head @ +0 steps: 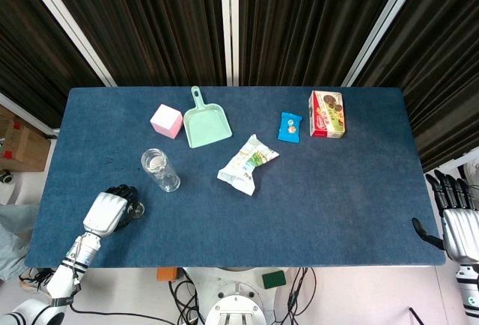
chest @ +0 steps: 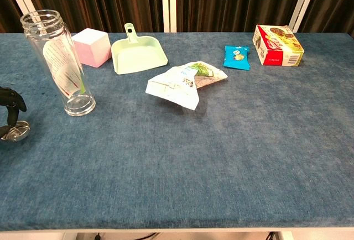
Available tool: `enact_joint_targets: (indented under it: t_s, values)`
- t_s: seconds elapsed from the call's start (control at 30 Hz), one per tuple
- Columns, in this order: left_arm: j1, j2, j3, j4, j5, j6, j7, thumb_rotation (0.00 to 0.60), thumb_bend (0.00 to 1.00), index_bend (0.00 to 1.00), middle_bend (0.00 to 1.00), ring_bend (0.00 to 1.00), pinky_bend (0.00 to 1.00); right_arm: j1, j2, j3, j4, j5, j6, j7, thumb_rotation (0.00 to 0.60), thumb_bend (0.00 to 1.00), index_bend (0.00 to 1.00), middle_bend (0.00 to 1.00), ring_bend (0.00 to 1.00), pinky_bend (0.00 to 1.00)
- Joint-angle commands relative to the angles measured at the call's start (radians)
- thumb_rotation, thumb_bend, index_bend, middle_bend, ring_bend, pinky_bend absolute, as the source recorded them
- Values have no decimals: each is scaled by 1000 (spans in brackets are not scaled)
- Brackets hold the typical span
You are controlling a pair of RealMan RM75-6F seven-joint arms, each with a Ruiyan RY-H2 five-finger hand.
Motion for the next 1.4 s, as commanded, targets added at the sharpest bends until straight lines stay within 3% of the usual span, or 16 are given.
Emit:
enact_joint_targets:
  t_s: [0.03, 0.37, 0.5, 0.73, 0.93, 1.2, 1.4]
  values:
    - [0, -2, 0, 2, 1, 1, -1, 600, 434, 633, 332, 284, 390, -2, -1, -1, 5, 3, 0, 5, 600, 284, 0, 0, 0, 0]
    - [2, 7, 0, -5, 5, 9, 5, 600, 434, 633, 332, 284, 384, -4, -1, 3, 10, 0, 7, 15, 600, 284, 0, 0, 0, 0]
    - [9, 43, -32, -49, -5, 57, -12, 600, 434, 632, 332, 284, 371, -5, 6, 8, 5, 4, 12, 14, 600, 284, 0, 0, 0, 0]
    - [3, 239, -96, -239, -12, 122, 13, 600, 432, 633, 332, 284, 368, -9, 16, 14, -8, 1, 26, 18, 600, 284, 0, 0, 0, 0]
    - [-24, 409, -140, -422, -57, 75, 48, 600, 429, 638, 330, 284, 366, -13, 23, 16, -28, -6, 37, 11, 600, 284, 0, 0, 0, 0]
    - [-95, 509, -186, -532, -63, -8, 23, 600, 429, 654, 330, 284, 366, -7, 29, 16, -48, -18, 35, -19, 600, 284, 0, 0, 0, 0]
    - [-159, 539, -215, -617, -63, -73, 81, 600, 429, 665, 329, 284, 366, -5, 45, 24, -68, -20, 41, -21, 600, 284, 0, 0, 0, 0]
